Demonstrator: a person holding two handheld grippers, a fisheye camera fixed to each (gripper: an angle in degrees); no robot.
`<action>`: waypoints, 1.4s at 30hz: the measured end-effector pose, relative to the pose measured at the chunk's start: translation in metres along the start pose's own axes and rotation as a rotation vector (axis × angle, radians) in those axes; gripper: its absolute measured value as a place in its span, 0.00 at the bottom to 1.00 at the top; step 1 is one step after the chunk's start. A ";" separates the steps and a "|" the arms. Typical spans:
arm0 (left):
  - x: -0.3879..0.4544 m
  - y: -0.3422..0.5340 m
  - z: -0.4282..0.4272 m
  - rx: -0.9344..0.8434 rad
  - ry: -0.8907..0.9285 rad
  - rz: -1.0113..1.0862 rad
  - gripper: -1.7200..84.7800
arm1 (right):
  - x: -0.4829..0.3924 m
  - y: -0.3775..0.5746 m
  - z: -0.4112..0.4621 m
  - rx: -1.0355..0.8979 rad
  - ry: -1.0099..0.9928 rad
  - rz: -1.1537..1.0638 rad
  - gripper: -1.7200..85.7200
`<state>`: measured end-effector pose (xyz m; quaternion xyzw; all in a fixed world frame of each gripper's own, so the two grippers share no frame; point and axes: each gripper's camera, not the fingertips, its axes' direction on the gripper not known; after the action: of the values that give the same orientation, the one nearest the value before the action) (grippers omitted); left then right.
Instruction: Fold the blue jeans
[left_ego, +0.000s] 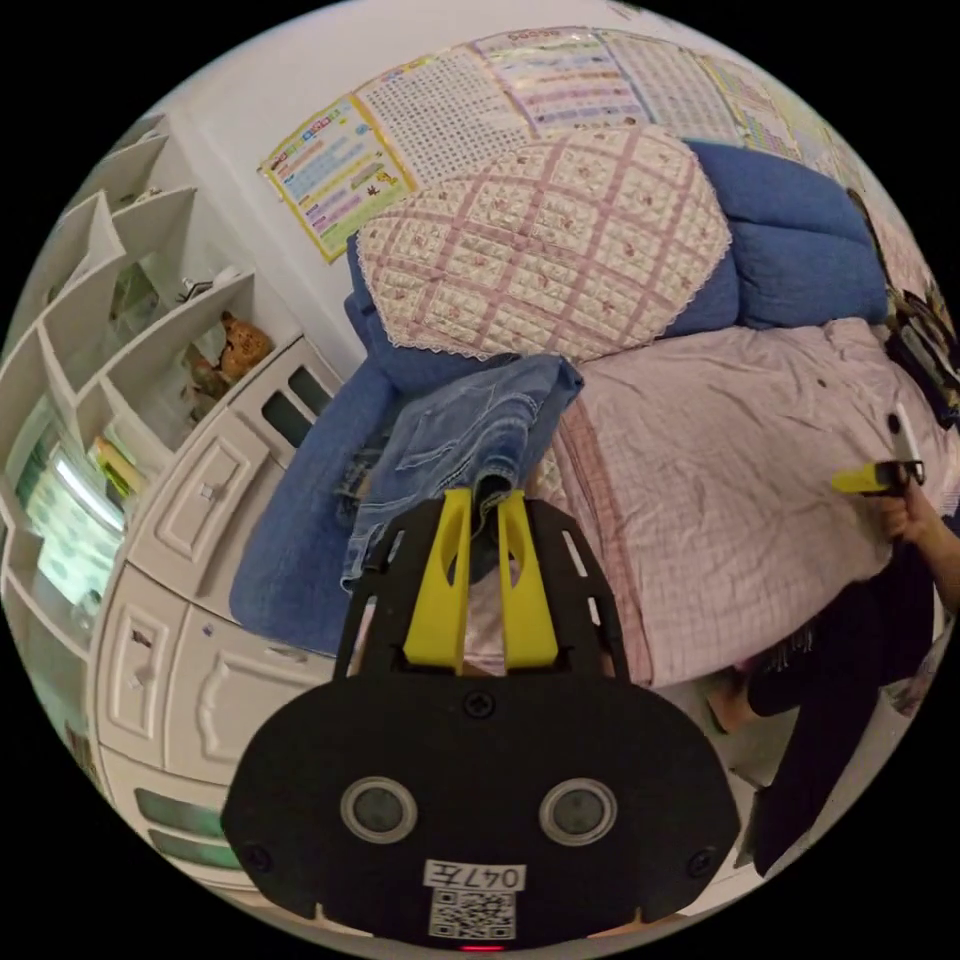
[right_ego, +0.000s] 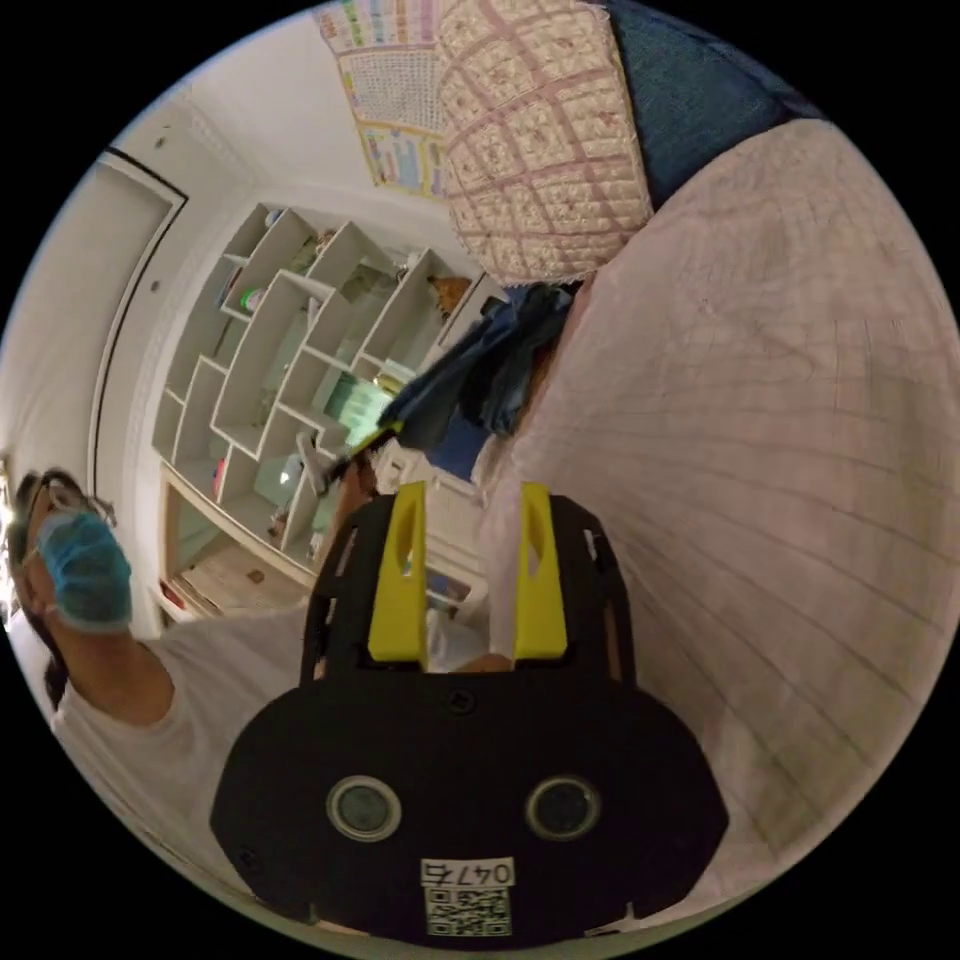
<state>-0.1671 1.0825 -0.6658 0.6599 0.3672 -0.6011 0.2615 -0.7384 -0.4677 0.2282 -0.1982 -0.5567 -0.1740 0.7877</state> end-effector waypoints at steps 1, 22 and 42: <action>-0.002 0.016 -0.013 0.019 0.032 -0.027 0.05 | -0.003 -0.016 0.020 0.006 -0.056 0.049 0.15; -0.084 0.215 -0.149 0.248 0.138 -0.262 0.04 | -0.114 -0.149 0.144 -0.133 -0.194 -0.275 0.03; 0.149 0.189 -0.077 0.304 0.727 0.348 0.05 | -0.217 0.063 -0.280 0.166 0.295 -0.464 0.03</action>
<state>0.0319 1.0563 -0.8202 0.9120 0.2257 -0.3236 0.1123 -0.5500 -0.5432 -0.0689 0.0271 -0.4787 -0.3305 0.8129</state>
